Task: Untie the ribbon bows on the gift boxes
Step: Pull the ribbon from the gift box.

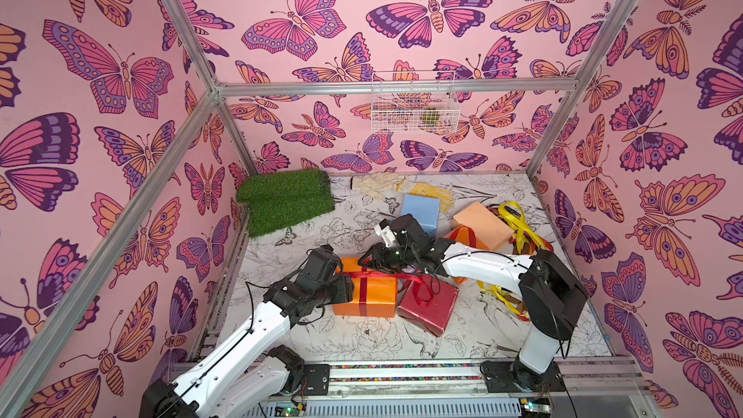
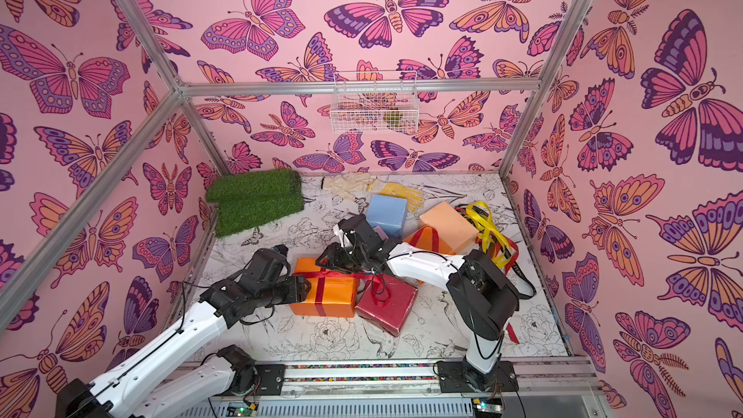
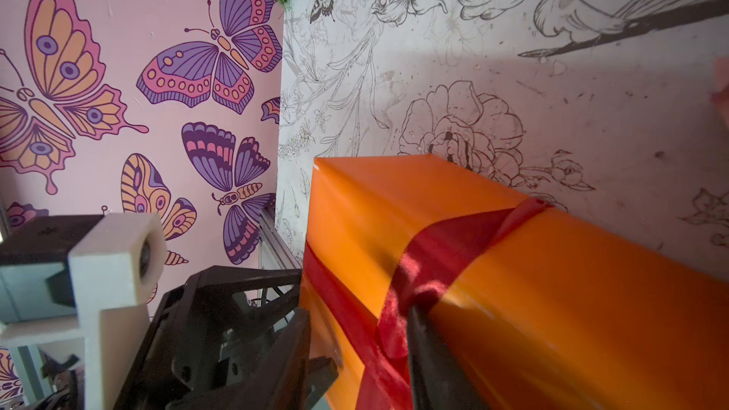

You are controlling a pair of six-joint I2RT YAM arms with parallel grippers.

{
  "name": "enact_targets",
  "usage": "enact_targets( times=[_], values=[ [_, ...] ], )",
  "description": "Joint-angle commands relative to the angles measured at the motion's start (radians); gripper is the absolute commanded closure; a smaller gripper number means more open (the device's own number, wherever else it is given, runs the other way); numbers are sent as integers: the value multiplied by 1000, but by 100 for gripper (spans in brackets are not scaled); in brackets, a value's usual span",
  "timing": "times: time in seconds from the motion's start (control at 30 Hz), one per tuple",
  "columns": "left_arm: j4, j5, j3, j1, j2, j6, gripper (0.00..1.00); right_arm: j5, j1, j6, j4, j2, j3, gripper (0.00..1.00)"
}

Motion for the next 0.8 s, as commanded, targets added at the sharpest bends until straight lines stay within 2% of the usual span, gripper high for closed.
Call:
enact_targets(
  times=[0.0,0.2,0.4,0.57,0.77],
  values=[
    [15,6,-27,-4,-6,-6,33,-5,19,16,2,42,-14,59],
    [28,6,-43,-4,-5,-8,34,-31,23,60,87,70,-32,63],
    [34,6,-45,-4,-28,-5,34,-29,27,45,61,91,-7,68],
    [40,10,-47,-4,-40,-6,34,-15,33,34,31,104,2,78],
    [45,13,-50,-4,-39,-6,34,43,55,-52,-103,117,50,91]
  ],
)
